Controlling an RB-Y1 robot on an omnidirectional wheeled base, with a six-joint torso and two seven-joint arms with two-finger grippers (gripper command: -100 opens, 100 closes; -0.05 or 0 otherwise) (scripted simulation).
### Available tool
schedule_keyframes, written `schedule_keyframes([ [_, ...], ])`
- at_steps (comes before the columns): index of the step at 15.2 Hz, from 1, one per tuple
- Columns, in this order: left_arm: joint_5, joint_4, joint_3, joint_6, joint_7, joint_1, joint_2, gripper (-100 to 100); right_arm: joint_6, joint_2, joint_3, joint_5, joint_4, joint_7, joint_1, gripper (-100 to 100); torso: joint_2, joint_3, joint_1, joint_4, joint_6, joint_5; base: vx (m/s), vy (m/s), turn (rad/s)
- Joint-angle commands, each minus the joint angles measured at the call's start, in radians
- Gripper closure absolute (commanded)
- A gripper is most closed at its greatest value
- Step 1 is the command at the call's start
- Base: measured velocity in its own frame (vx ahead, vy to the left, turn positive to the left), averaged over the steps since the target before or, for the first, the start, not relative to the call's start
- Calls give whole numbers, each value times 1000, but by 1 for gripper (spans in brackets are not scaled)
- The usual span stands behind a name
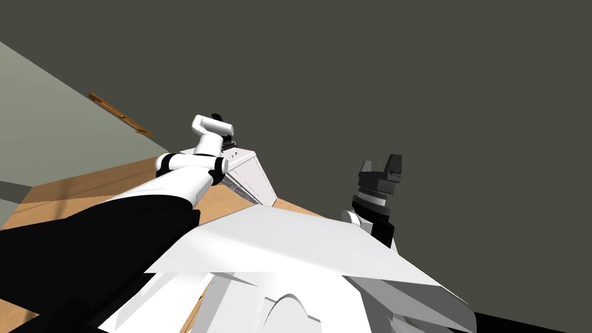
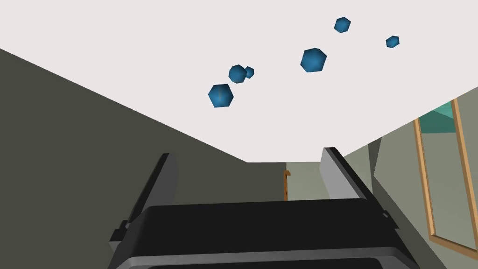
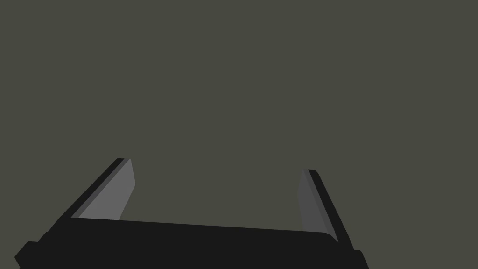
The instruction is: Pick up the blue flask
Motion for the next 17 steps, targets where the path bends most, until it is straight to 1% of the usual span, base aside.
schedule_keyframes([
  [1,1,37,0,50,-16,-24,11,-100,0,0,0,0,0,0,0,0,0,0,0,0,0,0,37,-32,-26],
  [2,1,37,0,58,-16,-24,11,-100,0,0,0,0,0,0,0,0,0,0,0,0,0,0,25,-22,-5],
  [3,4,73,2,90,-38,-54,29,-100,0,0,0,0,0,0,0,0,0,0,0,0,0,0,27,-28,-19],
  [4,4,81,2,109,-38,-54,29,-100,0,0,0,0,0,0,0,0,0,0,0,0,0,0,32,-26,-18],
  [5,4,81,2,109,-38,-54,29,-100,0,0,0,0,0,0,0,0,0,0,0,0,0,0,25,-18,-9],
  [6,7,111,3,151,-58,-81,44,-100,0,0,0,0,0,0,0,0,0,0,0,0,0,0,33,-24,-27],
  [7,7,121,3,156,-58,-81,44,-100,0,0,0,0,0,0,0,0,0,0,0,0,0,0,35,-24,-24],
  [8,10,147,5,190,-75,-105,59,-100,0,0,0,0,0,0,0,0,0,0,0,0,0,0,32,-28,-23],
  [9,10,157,5,198,-75,-105,59,-100,0,0,0,0,0,0,0,0,0,0,0,0,0,0,32,-28,-15],
  [10,12,181,6,227,-91,-126,71,-100,0,0,0,0,0,0,0,0,0,0,0,0,0,0,40,-33,-20],
  [12,12,188,6,234,-91,-126,71,-100,0,0,0,0,0,0,0,0,-1,0,0,0,0,0,29,-25,-12],
  [13,15,215,7,266,-104,-144,81,-100,0,0,0,0,0,0,0,0,0,0,0,0,0,0,22,-14,-16],
  [14,15,215,7,266,-104,-144,81,-100,0,0,0,0,0,0,0,0,0,0,1,0,0,0,22,-12,-15],
  [15,16,237,8,291,-115,-159,90,-100,0,0,0,0,0,0,0,0,0,0,1,0,0,0,23,-14,-16],
  [16,16,237,8,291,-115,-159,90,-100,0,0,0,0,0,0,0,0,0,0,1,0,0,0,22,-14,-11],
  [17,18,254,8,310,-123,-170,96,-100,0,0,0,0,0,0,0,0,0,0,1,0,0,1,21,-13,-13],
])
